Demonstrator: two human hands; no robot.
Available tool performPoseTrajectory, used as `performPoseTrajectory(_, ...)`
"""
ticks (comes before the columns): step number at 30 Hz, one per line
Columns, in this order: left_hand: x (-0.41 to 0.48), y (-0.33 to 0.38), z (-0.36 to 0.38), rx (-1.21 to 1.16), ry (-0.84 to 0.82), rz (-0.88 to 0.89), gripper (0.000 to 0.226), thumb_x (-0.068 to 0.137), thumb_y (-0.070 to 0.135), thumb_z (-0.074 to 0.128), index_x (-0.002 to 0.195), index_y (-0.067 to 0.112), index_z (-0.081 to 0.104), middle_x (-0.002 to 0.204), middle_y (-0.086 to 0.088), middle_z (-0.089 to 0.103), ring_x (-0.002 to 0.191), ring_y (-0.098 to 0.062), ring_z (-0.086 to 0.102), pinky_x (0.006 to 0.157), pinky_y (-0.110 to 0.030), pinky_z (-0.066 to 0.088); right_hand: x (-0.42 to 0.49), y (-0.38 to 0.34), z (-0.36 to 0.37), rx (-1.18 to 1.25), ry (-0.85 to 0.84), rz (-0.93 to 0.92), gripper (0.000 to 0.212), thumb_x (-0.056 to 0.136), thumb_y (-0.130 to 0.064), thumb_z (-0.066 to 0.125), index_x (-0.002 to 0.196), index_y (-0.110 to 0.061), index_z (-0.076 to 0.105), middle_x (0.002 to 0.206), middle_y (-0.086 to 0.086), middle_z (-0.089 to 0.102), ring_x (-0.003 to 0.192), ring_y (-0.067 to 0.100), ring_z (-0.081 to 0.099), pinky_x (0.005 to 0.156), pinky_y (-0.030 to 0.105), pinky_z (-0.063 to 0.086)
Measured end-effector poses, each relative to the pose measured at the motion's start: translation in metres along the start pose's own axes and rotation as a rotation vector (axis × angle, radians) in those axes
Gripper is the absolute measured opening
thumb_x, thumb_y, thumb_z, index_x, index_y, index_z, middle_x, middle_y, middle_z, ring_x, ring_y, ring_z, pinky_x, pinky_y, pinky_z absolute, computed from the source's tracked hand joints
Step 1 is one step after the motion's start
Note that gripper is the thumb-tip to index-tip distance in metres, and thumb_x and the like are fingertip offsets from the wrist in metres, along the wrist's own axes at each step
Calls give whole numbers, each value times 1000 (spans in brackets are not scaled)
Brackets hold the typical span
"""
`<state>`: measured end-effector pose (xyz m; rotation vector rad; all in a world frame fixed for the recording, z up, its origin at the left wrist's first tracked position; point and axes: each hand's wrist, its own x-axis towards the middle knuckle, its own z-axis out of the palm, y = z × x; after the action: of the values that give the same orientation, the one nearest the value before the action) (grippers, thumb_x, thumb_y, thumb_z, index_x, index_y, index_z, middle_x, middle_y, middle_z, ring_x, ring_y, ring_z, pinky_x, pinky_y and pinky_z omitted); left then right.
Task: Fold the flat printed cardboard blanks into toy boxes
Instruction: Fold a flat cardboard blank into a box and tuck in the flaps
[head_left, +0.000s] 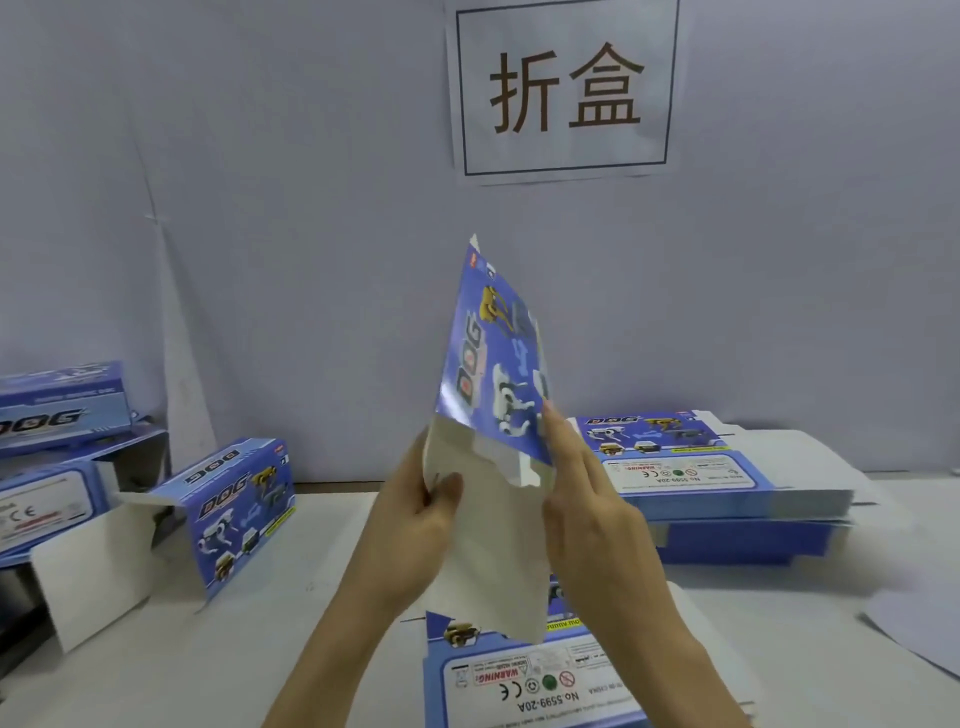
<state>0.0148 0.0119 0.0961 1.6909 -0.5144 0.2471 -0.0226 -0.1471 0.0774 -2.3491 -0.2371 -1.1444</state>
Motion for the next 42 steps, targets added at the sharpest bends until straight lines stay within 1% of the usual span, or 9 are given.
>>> performPoseTrajectory(8,1,6,-12,-227,-214,-160,64,77,13,77,134,26,50,106,5,73,93,-18,71,67,-27,57,4,16,0,101,282,33,65,87,13,54,137,-24,35,134,18,55,119,20,54,87,16,45)
performPoseTrajectory(12,-3,12,-13,-487,-471,-191,90,58,49,84,134,17,50,127,-12,63,112,-29,63,78,-34,55,0,17,6,66,341,-29,62,79,19,62,131,-12,48,128,28,57,110,35,62,78,42,57)
performPoseTrajectory(17,1,12,-18,-636,-280,-298,101,47,56,89,132,13,55,128,-14,63,117,-34,60,98,-48,49,-2,15,9,124,174,-202,76,71,24,67,131,-19,47,134,8,53,117,8,47,71,34,61)
performPoseTrajectory(19,4,8,-22,-575,-175,-295,93,42,47,91,123,12,62,118,-13,68,105,-31,67,86,-43,57,3,18,1,278,44,-144,76,79,22,53,129,-35,51,136,-12,48,116,-11,46,77,20,56)
performPoseTrajectory(22,8,-1,-27,-498,-17,-271,83,29,33,96,104,12,70,96,-10,75,78,-25,73,57,-31,58,8,27,-15,797,-172,182,72,76,4,46,127,-46,56,123,-10,66,92,16,67,80,31,57)
performPoseTrajectory(27,7,-12,-23,-340,-61,-299,58,43,25,85,98,14,69,92,-10,75,78,-28,73,58,-35,60,15,37,-25,959,-208,468,49,74,-48,75,107,-14,64,96,6,75,88,25,71,76,38,55)
performPoseTrajectory(32,8,-16,-27,-301,-97,-267,42,64,33,71,101,13,63,90,-10,75,78,-28,73,59,-34,60,14,32,-24,978,-33,481,31,71,-33,69,93,-10,67,82,10,75,72,25,73,51,22,53)
performPoseTrajectory(37,7,-9,-26,-153,-4,-161,38,71,42,66,97,14,64,83,-5,76,72,-23,74,53,-27,57,13,35,-22,1041,-180,559,30,75,-26,64,102,-13,64,89,2,76,81,14,72,59,17,53)
performPoseTrajectory(42,23,-29,-86,177,19,-222,47,88,57,45,107,22,69,108,5,71,94,-11,67,78,-21,49,11,30,-9,1011,-143,563,14,86,-14,60,98,-18,62,77,-2,75,67,10,72,47,14,50)
